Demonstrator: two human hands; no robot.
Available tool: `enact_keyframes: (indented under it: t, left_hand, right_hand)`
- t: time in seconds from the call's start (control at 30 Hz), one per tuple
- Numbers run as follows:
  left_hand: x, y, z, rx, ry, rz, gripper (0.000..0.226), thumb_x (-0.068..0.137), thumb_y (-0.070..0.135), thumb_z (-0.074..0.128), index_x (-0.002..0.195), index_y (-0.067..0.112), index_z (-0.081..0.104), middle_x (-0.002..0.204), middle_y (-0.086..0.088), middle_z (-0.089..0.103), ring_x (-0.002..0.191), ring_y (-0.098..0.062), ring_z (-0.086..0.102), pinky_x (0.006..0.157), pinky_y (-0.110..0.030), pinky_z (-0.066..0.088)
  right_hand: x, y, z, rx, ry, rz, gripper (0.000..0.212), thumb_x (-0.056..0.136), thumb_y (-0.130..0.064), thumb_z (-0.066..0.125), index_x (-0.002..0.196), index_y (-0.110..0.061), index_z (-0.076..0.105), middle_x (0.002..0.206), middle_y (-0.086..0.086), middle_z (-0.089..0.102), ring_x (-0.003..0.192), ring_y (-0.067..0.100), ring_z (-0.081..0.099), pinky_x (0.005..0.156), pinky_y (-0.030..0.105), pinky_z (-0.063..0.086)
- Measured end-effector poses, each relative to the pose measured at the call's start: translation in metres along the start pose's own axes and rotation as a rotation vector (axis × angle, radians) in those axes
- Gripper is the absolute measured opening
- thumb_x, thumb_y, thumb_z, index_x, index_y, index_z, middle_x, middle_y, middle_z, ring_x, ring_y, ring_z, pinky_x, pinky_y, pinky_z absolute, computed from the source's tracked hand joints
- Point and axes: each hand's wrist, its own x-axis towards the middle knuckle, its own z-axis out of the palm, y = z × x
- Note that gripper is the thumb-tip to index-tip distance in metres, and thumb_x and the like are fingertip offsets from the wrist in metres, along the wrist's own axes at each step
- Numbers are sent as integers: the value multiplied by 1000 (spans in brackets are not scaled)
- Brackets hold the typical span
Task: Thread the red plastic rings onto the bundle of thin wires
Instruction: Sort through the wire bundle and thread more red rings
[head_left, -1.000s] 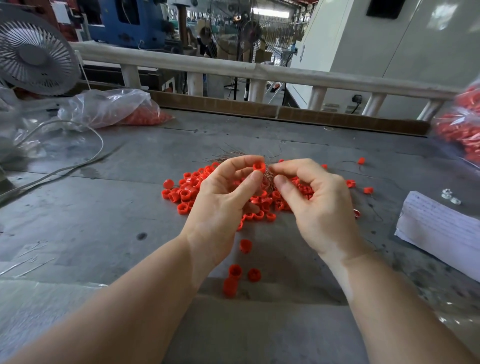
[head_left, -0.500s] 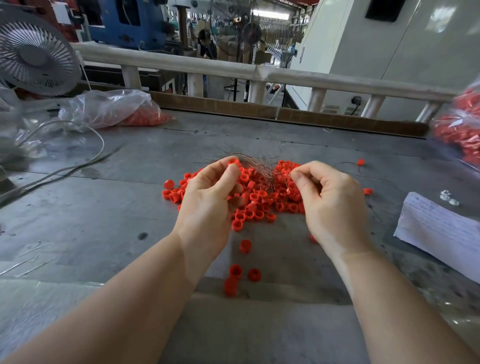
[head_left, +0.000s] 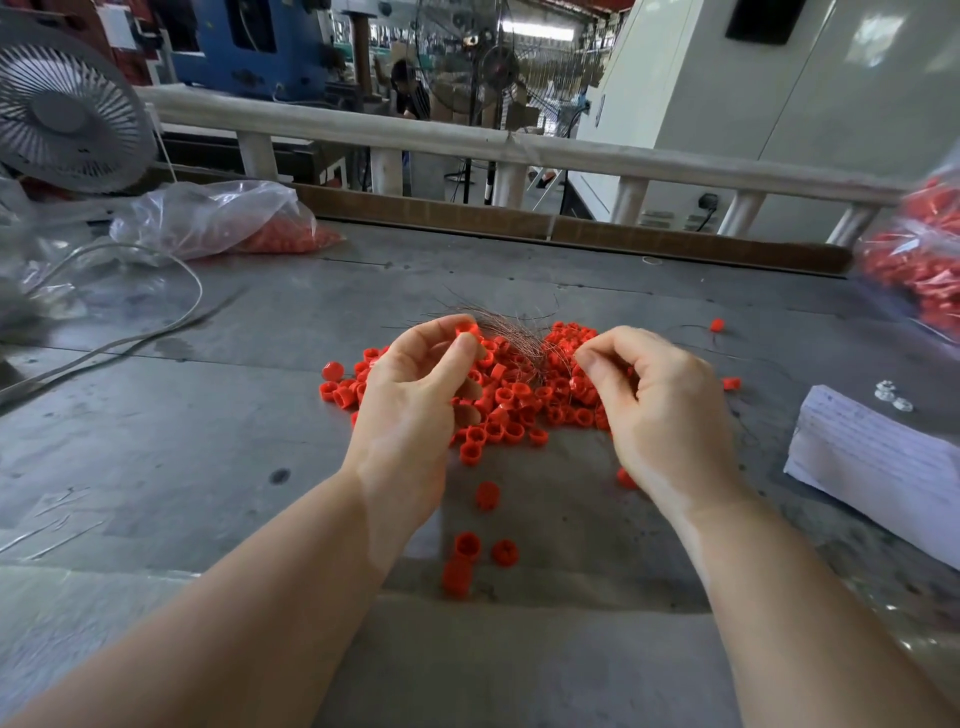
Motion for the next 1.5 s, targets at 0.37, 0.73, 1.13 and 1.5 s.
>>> enact_keyframes:
  t: [0.37, 0.73, 1.13, 1.5]
  left_hand:
    - [-2, -3, 3, 132, -71, -35, 15, 87, 9, 62, 83, 22, 68, 63, 12, 59, 47, -1, 48, 42, -16, 38]
    - [-5, -3, 1, 267, -70, -27, 15, 84, 7, 65, 80, 21, 70, 53, 11, 55, 46, -3, 48, 39, -17, 37]
    - [-4, -7, 0, 416, -54, 86, 14, 83, 7, 67, 78, 20, 69, 59, 7, 62, 52, -7, 56, 54, -21, 49]
    - [-2, -7, -3, 1123, -27, 357, 11, 84, 12, 64, 88, 18, 72, 85, 8, 60, 72, -3, 48, 64, 1, 32]
  right_hand:
    - [11, 34, -26, -164, 458, 316, 19, 95, -18, 49, 94, -10, 67, 77, 8, 63, 75, 32, 56, 59, 30, 32]
    - [7, 57, -24, -532, 170, 523, 21, 93, -13, 50, 90, -11, 70, 98, 14, 61, 82, 38, 51, 62, 31, 29]
    - [7, 62, -20, -656, -72, 582, 32, 98, -28, 45, 108, -8, 68, 117, 18, 56, 115, 37, 41, 92, 44, 31]
    - [4, 17, -2, -127, -96, 24, 11, 76, -2, 73, 84, -10, 75, 83, 1, 60, 87, 25, 56, 80, 29, 40]
